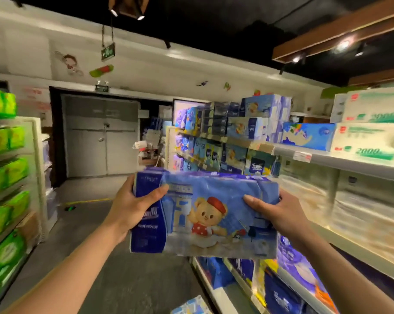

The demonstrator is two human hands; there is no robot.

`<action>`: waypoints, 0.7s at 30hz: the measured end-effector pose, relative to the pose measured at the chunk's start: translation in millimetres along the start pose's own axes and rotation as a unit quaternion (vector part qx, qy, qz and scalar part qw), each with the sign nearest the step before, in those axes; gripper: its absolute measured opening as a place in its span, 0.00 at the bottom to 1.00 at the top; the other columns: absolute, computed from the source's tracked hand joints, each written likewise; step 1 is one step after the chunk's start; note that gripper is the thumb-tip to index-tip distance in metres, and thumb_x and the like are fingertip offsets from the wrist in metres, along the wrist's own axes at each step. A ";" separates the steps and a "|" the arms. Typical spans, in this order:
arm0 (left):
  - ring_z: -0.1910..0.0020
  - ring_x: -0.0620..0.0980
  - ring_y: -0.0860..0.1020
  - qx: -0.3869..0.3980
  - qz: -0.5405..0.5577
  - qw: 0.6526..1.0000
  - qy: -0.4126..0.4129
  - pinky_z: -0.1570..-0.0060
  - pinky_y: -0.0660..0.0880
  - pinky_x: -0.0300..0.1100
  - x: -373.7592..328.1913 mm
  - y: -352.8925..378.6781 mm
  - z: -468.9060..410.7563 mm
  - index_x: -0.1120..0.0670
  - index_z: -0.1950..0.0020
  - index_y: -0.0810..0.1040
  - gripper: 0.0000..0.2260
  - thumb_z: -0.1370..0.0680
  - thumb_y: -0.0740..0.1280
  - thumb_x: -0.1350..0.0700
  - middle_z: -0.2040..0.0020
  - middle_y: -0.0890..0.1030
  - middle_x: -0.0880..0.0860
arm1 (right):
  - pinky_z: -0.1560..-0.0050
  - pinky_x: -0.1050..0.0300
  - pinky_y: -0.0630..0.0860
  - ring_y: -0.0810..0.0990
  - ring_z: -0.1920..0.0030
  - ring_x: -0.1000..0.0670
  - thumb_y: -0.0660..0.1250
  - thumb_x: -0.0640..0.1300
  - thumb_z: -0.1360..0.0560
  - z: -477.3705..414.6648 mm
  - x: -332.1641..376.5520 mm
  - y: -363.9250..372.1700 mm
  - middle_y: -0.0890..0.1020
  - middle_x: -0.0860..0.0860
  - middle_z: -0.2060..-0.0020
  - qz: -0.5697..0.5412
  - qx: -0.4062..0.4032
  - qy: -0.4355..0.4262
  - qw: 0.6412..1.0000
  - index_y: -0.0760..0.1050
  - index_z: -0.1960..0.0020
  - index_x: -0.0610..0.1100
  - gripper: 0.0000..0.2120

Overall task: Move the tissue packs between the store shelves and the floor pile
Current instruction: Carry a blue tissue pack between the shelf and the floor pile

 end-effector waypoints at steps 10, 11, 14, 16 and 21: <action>0.55 0.49 0.85 0.092 0.018 0.995 0.032 0.55 0.79 0.48 82.3 17.2 -297.9 0.45 0.45 0.79 0.28 0.40 0.79 0.34 0.51 0.86 0.48 | 0.59 0.50 0.83 0.87 0.57 0.50 0.83 0.58 0.38 -214.5 -43.7 83.0 0.88 0.52 0.58 0.049 -0.115 0.017 0.992 0.83 0.51 0.48 0.22; 0.55 0.48 0.85 0.098 0.020 0.994 0.036 0.55 0.79 0.48 93.9 25.2 -324.9 0.45 0.45 0.79 0.28 0.39 0.79 0.34 0.51 0.86 0.48 | 0.63 0.56 0.81 0.86 0.59 0.53 0.82 0.56 0.37 -234.2 -50.0 86.9 0.88 0.54 0.60 0.055 -0.127 0.016 0.990 0.83 0.52 0.47 0.19; 0.57 0.46 0.85 0.111 0.027 0.993 0.043 0.59 0.76 0.42 127.7 55.9 -397.2 0.48 0.45 0.80 0.29 0.38 0.78 0.33 0.52 0.86 0.48 | 0.63 0.57 0.81 0.86 0.61 0.55 0.79 0.59 0.40 -293.6 -72.6 93.3 0.87 0.56 0.61 0.084 -0.148 0.010 0.985 0.83 0.53 0.47 0.21; 0.57 0.48 0.84 0.115 0.038 0.992 0.037 0.60 0.75 0.42 146.3 80.1 -441.2 0.49 0.46 0.80 0.25 0.35 0.74 0.35 0.53 0.85 0.48 | 0.62 0.55 0.81 0.86 0.63 0.55 0.79 0.60 0.40 -337.6 -87.8 91.2 0.87 0.56 0.62 0.097 -0.159 0.012 0.982 0.83 0.54 0.48 0.22; 0.54 0.52 0.85 0.146 0.060 0.986 0.050 0.52 0.81 0.53 163.4 128.5 -556.6 0.46 0.47 0.79 0.25 0.36 0.69 0.32 0.53 0.86 0.49 | 0.59 0.41 0.81 0.76 0.72 0.50 0.82 0.62 0.39 -442.7 -108.9 81.2 0.80 0.54 0.72 0.093 -0.163 0.013 0.982 0.79 0.64 0.47 0.21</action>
Point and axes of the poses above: each hand's wrist, its own z-axis away from the middle knuckle, its own y-axis out of the palm, x = y × z, the point moved 1 cm from there along -z, towards the middle knuckle
